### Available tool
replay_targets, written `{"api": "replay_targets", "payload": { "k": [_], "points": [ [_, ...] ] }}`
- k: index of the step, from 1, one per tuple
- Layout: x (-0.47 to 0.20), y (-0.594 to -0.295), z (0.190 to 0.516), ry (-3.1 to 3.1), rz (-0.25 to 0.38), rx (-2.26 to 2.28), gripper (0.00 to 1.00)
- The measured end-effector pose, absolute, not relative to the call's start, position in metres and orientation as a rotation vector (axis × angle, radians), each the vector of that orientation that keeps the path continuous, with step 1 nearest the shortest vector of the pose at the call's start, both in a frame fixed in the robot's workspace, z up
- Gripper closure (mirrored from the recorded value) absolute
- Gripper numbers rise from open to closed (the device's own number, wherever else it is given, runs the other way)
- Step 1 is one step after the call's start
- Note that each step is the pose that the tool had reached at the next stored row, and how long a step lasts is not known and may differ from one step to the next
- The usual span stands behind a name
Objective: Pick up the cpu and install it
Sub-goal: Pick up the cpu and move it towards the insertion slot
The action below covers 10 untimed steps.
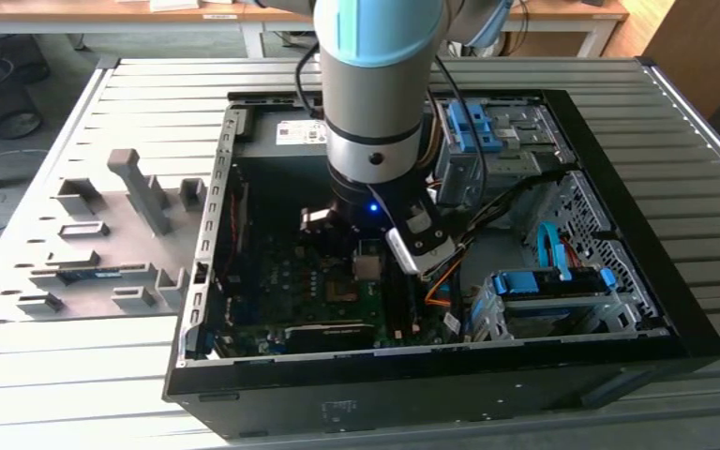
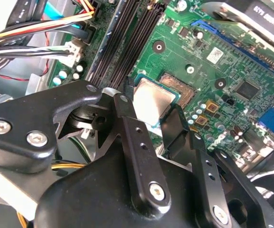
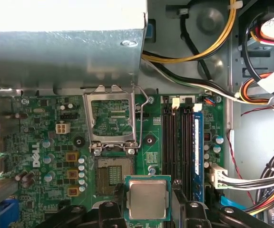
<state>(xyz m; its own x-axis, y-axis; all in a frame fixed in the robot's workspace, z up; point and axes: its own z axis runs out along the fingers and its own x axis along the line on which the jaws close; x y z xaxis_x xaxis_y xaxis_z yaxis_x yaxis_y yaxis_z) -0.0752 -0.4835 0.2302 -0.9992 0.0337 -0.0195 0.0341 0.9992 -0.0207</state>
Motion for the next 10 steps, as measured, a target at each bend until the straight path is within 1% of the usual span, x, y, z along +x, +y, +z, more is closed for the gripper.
{"api": "replay_targets", "payload": {
  "k": [10],
  "points": [
    [-0.0751, -0.4835, 0.2249, 3.122, -0.033, 0.053, 0.53]
  ]
}}
